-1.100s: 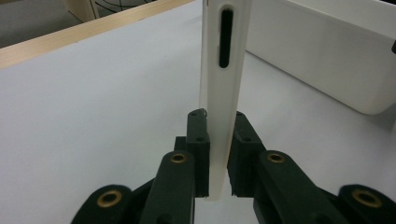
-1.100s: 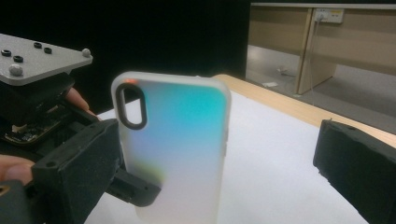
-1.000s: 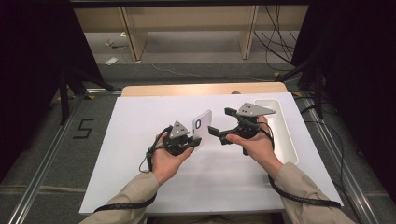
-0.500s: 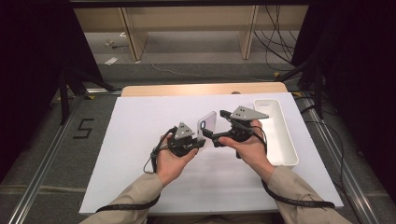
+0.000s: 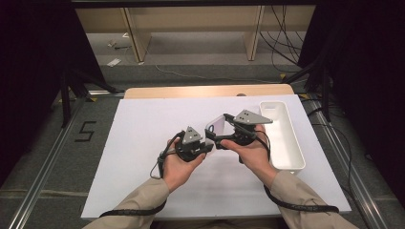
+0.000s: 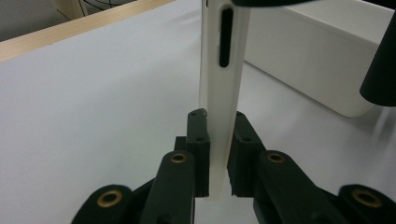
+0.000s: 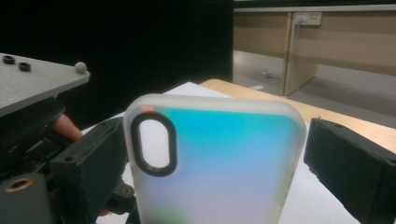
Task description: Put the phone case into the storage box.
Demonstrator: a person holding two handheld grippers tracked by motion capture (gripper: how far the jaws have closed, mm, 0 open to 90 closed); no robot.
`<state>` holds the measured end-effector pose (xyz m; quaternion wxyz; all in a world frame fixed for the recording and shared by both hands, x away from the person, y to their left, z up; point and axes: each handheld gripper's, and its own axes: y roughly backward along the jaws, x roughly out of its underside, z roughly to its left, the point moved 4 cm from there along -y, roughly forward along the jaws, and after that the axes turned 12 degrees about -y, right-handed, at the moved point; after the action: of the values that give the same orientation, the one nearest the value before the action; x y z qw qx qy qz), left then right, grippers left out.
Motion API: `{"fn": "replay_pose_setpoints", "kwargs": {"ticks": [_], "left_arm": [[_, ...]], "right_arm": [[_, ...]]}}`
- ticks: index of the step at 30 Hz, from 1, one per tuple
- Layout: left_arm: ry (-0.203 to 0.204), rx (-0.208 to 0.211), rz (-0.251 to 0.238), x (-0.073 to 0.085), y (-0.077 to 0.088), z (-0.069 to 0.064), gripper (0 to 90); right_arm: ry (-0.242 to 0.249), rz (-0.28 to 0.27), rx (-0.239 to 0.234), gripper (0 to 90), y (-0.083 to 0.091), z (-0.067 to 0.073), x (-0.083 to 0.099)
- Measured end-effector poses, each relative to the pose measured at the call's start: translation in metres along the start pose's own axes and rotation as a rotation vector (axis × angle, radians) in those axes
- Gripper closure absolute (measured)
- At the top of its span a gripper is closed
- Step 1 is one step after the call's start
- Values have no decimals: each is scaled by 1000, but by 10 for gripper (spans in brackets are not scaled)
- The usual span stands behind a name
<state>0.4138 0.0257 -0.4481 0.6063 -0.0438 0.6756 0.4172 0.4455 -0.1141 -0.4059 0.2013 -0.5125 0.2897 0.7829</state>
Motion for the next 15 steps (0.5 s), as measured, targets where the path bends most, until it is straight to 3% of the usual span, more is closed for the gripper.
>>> {"fn": "replay_pose_setpoints", "kwargs": {"ticks": [7,15], "left_arm": [[5,-3,-1,1,-1,0,807],[-1,-5,0,1,-1,0,806]], "right_arm": [[1,-11,2,157,-1,2,2],[-1,-10,2,175,0,2,2]]}}
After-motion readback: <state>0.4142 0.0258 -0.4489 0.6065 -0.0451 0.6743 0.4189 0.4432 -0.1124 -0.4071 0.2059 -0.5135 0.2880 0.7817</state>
